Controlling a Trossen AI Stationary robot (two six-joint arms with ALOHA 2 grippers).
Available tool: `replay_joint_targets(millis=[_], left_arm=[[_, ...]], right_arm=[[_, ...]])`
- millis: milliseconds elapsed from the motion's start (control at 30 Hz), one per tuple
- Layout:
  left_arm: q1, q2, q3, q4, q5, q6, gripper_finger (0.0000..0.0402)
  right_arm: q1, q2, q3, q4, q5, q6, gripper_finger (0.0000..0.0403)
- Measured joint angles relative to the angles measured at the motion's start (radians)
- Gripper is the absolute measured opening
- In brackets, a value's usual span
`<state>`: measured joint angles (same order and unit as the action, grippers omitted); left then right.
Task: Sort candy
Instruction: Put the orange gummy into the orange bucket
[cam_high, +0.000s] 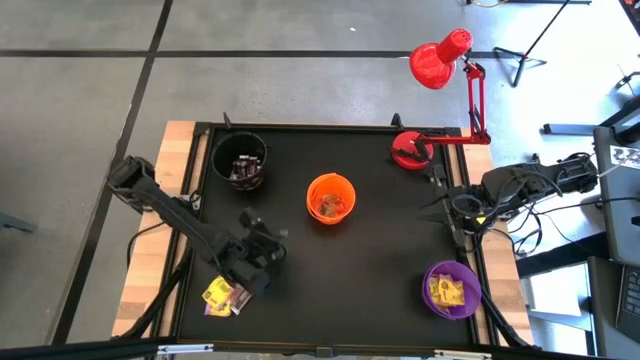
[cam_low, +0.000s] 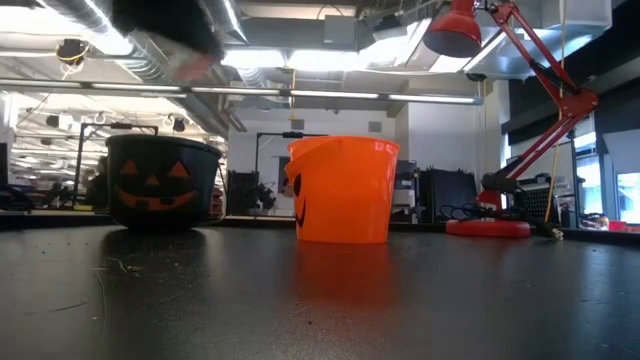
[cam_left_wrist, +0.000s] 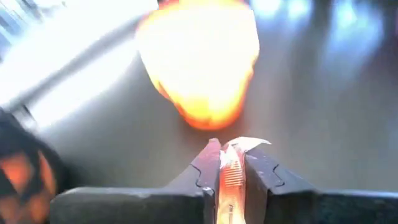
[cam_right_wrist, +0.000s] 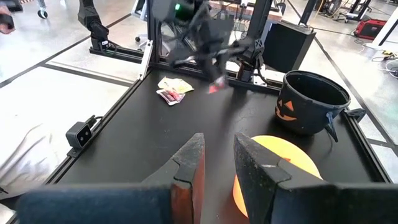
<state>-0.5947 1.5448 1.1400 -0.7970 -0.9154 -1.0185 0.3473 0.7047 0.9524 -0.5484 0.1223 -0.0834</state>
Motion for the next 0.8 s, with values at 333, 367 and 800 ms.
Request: replay_joint_targets(millis=[333, 367, 800], left_arm=[[0.181, -0.022, -0.024, 0.492, 0.038, 0.504, 0.0031], [0.204, -0.02, -0.035, 0.573, 0.106, 0.585, 0.0031], [0.487, -0.02, -0.161, 1.153, 0.507, 0.9, 0.0031]], right_arm=[[-0.001, 0.027, -0.001, 0.006, 0.0, -0.011, 0.0083], [-0.001, 0.031, -0.001, 0.004, 0.0, -0.015, 0.0083], [-0.001, 0.065, -0.001, -0.002, -0.01, -0.023, 0.0083]])
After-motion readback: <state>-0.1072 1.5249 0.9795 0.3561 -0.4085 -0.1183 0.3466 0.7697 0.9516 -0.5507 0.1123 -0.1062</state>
